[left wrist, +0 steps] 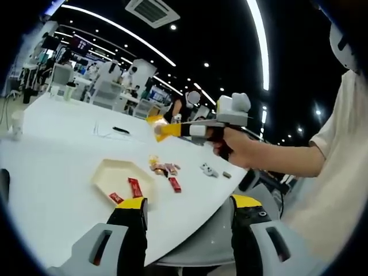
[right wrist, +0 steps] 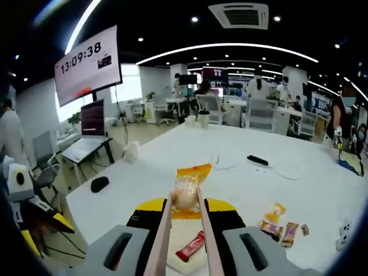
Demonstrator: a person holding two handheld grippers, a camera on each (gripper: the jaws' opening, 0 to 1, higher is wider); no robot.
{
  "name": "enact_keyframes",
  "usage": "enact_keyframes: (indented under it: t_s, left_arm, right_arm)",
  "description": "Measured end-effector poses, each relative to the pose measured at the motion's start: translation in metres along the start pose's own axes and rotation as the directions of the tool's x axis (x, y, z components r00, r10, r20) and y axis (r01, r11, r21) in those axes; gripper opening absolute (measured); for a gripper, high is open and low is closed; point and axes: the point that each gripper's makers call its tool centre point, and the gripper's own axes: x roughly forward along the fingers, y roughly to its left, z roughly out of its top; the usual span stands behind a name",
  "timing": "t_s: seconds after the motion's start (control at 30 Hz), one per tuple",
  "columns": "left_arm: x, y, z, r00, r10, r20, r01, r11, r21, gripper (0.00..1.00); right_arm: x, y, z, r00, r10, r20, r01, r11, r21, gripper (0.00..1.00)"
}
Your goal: Place the target food into the container with the food tongs after gripping and lifting it, then release it inside without dropping or visibly crushing the food.
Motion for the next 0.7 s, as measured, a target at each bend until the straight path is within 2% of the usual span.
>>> enact_keyframes:
  t_s: [0.43,0.7]
  left_arm:
    - [-0.011,0.009,-0.001,1.000,0.025,-0.004,-0.025,1.000,-0.011,0.57]
    - [-0.014,0.013,-0.002,0.999,0.034,-0.013,-0.034,0.999,-0.015,0.56]
  right_arm:
    - [0.010,0.006,0.003,1.000,0.011,0.010,-0.011,1.000,0.008,0.25]
    - [0.015,0.009,-0.001,1.000,0.022,-0.002,-0.022,1.000,-0.001,0.26]
